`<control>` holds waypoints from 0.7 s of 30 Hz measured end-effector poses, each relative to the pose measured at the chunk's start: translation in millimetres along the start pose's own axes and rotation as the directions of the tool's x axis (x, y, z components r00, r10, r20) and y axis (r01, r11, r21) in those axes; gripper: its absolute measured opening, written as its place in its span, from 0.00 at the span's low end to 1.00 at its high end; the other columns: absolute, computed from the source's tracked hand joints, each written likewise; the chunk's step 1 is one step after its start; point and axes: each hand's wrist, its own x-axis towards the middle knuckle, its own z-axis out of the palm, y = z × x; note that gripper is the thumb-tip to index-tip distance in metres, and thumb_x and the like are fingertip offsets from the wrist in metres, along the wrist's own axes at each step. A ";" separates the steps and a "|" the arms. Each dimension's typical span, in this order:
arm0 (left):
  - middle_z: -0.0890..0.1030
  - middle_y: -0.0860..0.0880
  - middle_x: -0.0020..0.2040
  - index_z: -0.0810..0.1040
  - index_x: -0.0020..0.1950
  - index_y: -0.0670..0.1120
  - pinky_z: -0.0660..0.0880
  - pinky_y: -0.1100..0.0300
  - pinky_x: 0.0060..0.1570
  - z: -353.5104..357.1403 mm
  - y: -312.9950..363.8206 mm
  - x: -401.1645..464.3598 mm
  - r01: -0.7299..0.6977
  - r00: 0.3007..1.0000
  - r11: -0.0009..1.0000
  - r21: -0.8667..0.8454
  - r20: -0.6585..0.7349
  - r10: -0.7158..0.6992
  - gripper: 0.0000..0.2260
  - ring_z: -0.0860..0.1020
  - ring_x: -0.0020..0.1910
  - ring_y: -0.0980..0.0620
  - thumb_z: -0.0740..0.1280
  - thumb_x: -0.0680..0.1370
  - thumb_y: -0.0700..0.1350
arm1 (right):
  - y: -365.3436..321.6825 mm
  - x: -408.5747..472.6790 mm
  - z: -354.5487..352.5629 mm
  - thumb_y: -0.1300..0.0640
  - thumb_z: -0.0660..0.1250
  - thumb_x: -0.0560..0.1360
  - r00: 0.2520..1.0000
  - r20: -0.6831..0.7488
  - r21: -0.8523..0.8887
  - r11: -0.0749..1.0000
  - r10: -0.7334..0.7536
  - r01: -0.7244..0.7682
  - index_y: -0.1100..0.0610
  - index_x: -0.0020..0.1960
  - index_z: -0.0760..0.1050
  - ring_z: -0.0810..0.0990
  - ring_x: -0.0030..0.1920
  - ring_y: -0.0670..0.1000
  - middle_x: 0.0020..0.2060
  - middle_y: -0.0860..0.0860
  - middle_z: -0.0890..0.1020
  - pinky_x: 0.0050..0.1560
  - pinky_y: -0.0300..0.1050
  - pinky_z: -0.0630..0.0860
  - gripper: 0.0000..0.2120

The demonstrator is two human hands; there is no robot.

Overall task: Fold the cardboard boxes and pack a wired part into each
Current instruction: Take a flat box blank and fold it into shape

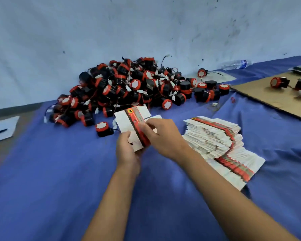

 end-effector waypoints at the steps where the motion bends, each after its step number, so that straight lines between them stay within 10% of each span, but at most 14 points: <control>1: 0.84 0.44 0.46 0.80 0.51 0.45 0.79 0.56 0.39 -20.8 7.6 1.8 -0.056 0.996 0.997 0.054 -0.061 0.059 0.11 0.82 0.41 0.48 0.58 0.84 0.40 | -3.5 2.2 20.4 0.48 0.66 0.82 1.000 0.000 0.035 0.999 0.025 -0.025 0.61 0.46 0.79 0.77 0.45 0.56 0.42 0.55 0.81 0.49 0.54 0.73 0.16; 5: 0.86 0.44 0.48 0.82 0.49 0.44 0.78 0.52 0.47 -92.8 33.6 7.7 -0.175 0.984 0.954 0.242 0.011 0.177 0.11 0.82 0.47 0.46 0.60 0.83 0.35 | -16.1 6.1 92.5 0.42 0.70 0.77 0.984 0.106 0.046 0.988 0.144 -0.149 0.56 0.64 0.76 0.71 0.62 0.55 0.59 0.53 0.73 0.65 0.51 0.70 0.23; 13: 0.85 0.42 0.62 0.79 0.68 0.44 0.82 0.52 0.58 -122.1 49.3 17.3 -0.055 0.973 0.973 0.222 0.232 0.002 0.14 0.84 0.60 0.45 0.61 0.85 0.40 | -19.5 3.1 130.3 0.39 0.74 0.73 0.960 0.092 0.548 0.792 0.263 -0.269 0.48 0.51 0.83 0.80 0.57 0.54 0.47 0.50 0.84 0.54 0.50 0.79 0.14; 21: 0.83 0.37 0.62 0.82 0.66 0.38 0.77 0.44 0.66 -132.1 64.2 17.1 0.121 0.911 0.989 0.081 0.386 -0.143 0.32 0.83 0.58 0.40 0.82 0.64 0.48 | -15.9 -3.7 118.7 0.45 0.67 0.78 0.932 0.312 0.810 0.462 0.183 -0.362 0.72 0.53 0.79 0.83 0.53 0.68 0.52 0.69 0.83 0.60 0.64 0.77 0.27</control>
